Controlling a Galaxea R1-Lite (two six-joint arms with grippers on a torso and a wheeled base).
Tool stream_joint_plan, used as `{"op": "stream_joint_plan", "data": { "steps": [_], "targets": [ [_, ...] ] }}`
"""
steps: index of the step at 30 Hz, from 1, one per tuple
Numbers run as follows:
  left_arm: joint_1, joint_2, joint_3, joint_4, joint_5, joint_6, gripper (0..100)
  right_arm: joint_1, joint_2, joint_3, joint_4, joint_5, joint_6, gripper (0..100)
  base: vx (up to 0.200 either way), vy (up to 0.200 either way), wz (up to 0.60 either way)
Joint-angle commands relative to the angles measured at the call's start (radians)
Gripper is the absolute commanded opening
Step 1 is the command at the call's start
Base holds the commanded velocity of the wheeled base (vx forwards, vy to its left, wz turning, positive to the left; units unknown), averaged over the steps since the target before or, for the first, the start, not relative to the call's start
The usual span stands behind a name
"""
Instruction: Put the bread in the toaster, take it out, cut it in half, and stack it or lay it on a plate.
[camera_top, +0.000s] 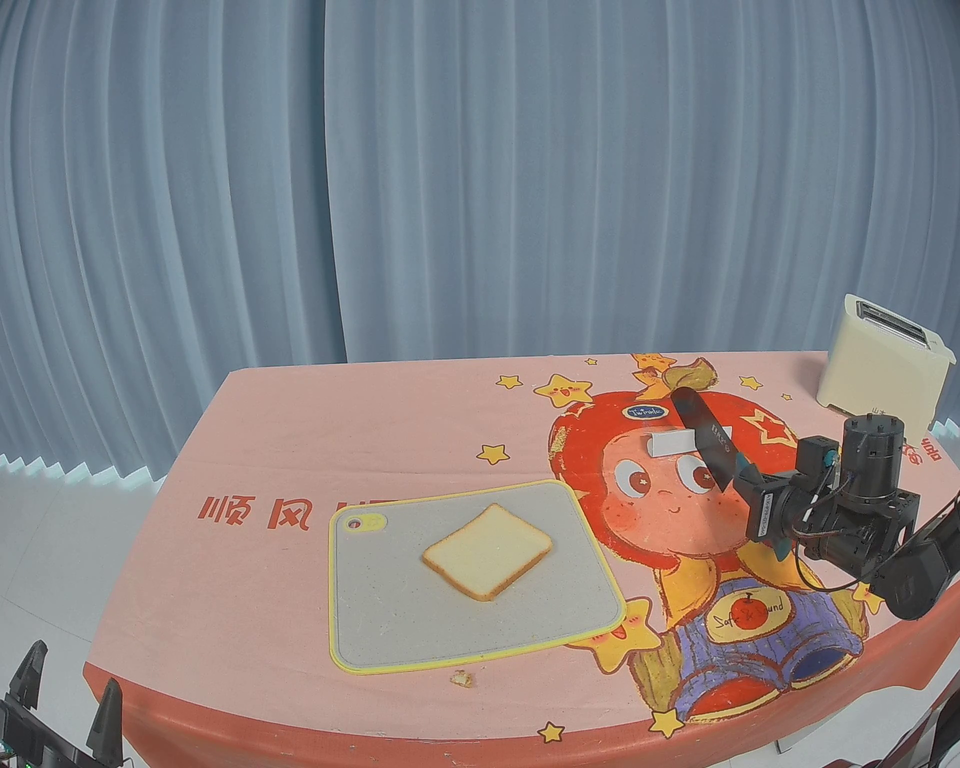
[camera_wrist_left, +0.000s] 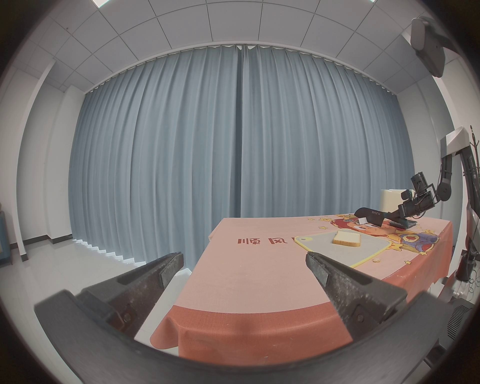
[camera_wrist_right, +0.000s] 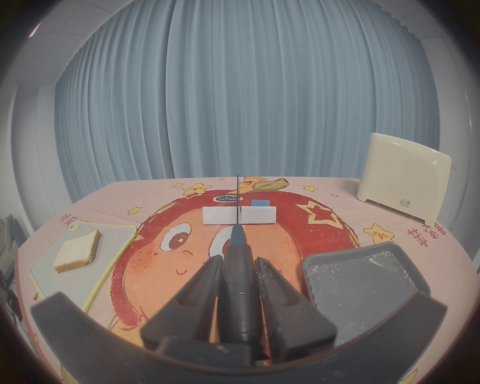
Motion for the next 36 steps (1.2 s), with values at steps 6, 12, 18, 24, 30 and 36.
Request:
{"op": "stream_joint_plan", "data": {
  "steps": [6, 12, 18, 24, 30, 36],
  "targets": [
    [0.0, 0.0, 0.018, -0.001, 0.001, 0.0, 100, 0.0, -0.013, -0.001, -0.002, 0.0, 0.0, 0, 0.0, 0.0, 0.0],
    [0.0, 0.0, 0.018, -0.001, 0.001, 0.0, 100, 0.0, -0.044, -0.003, -0.001, 0.0, 0.001, 0, 0.0, 0.0, 0.0],
    [0.0, 0.0, 0.018, -0.001, 0.001, 0.0, 100, 0.002, -0.081, -0.001, 0.004, 0.002, -0.002, 0, 0.0, 0.0, 0.0],
    [0.0, 0.0, 0.018, -0.001, 0.001, 0.0, 100, 0.039, -0.122, 0.005, 0.011, 0.008, 0.0, 0, 0.0, 0.0, 0.0],
    [0.0, 0.0, 0.018, -0.001, 0.001, 0.0, 100, 0.086, -0.155, 0.026, 0.013, 0.008, -0.002, 0, 0.0, 0.0, 0.0],
    [0.0, 0.0, 0.018, -0.001, 0.001, 0.0, 100, 0.126, -0.181, 0.035, 0.014, 0.007, -0.002, 0, 0.0, 0.0, 0.0]
  ]
}}
